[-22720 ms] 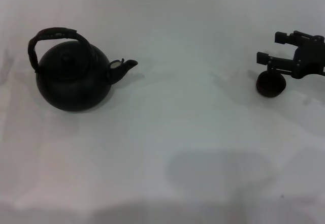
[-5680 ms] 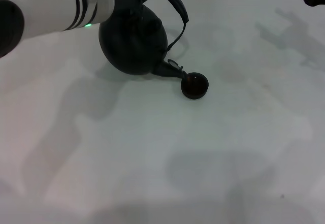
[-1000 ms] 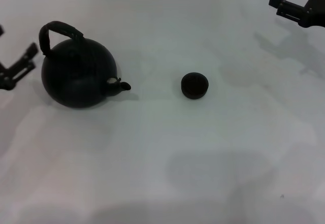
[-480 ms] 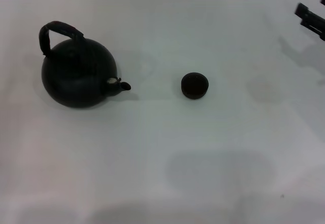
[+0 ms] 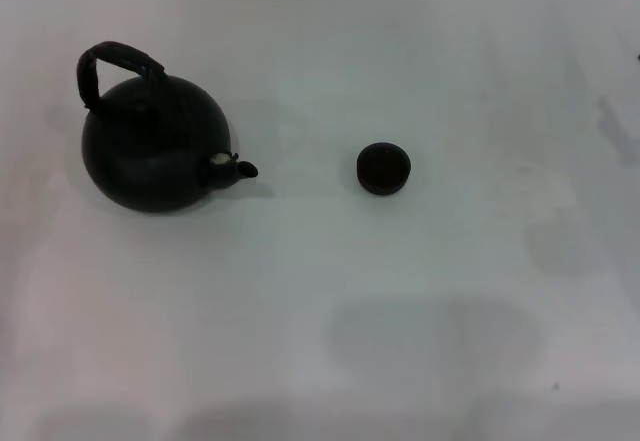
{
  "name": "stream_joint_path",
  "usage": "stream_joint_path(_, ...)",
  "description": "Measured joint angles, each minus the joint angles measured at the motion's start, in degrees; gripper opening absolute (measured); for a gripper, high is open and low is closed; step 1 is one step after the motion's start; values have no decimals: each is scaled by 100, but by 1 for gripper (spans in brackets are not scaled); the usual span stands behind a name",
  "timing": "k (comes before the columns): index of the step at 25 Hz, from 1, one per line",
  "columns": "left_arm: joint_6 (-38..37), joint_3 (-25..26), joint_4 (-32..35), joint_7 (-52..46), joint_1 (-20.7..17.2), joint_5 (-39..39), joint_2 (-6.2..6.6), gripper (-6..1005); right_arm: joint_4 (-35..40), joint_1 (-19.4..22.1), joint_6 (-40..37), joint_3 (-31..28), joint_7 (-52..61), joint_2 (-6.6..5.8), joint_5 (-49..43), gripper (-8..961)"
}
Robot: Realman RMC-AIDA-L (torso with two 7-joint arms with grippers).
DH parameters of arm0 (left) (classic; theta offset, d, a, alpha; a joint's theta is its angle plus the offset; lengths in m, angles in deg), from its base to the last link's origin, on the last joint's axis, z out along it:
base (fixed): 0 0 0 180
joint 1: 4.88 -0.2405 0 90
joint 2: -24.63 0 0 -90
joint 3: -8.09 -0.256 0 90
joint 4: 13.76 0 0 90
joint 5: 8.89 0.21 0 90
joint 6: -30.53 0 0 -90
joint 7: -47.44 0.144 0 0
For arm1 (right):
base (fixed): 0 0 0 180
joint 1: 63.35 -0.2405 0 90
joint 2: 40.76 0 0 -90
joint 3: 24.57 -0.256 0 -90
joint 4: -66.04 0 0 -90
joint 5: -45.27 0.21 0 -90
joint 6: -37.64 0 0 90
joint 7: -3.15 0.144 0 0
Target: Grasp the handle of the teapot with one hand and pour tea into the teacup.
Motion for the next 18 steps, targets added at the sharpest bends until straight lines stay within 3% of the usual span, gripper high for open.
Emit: stream_joint_path(18, 382, 41, -1175, 862, 636, -138, -52, 833, 205, 171, -304, -278, -60, -32, 23, 840)
